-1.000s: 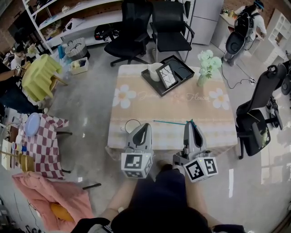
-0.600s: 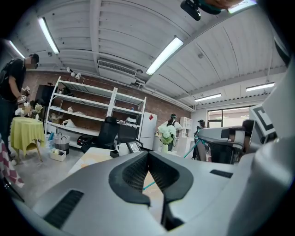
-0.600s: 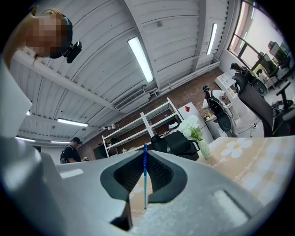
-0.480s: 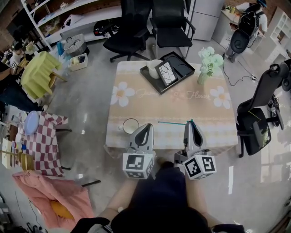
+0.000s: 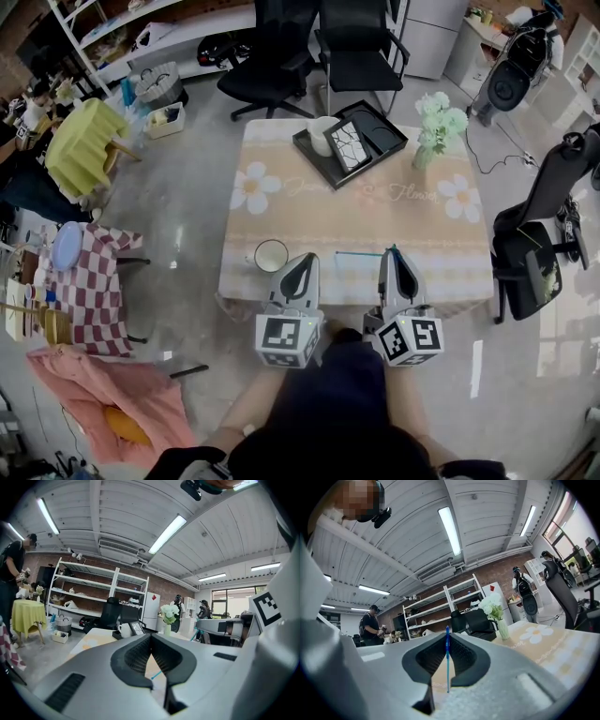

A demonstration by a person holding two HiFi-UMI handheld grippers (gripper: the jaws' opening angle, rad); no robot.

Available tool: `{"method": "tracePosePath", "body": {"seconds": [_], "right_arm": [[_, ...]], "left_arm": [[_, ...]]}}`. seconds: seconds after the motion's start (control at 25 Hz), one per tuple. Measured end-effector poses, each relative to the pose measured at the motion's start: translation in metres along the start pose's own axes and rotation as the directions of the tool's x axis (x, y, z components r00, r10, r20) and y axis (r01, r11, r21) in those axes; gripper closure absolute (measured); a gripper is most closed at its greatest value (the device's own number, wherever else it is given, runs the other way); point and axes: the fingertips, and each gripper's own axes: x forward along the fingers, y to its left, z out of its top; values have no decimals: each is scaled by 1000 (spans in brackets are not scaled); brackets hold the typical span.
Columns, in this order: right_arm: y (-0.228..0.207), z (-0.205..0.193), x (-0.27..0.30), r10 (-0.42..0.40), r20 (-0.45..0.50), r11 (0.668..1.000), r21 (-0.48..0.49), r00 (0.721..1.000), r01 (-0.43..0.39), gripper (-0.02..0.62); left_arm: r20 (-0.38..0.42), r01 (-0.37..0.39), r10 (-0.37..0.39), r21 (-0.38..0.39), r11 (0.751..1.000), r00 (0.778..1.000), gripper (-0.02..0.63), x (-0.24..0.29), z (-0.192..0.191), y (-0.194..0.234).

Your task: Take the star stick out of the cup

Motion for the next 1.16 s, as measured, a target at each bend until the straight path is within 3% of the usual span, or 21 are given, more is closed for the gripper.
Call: {"method": "tracePosePath", "body": {"seconds": [1.16], "right_arm": [[-1, -1, -1, 7, -23, 1000, -24, 1000, -8, 581]], "left_arm": [[-5, -9, 9, -19, 1000, 1000, 597, 2, -2, 0]]}}
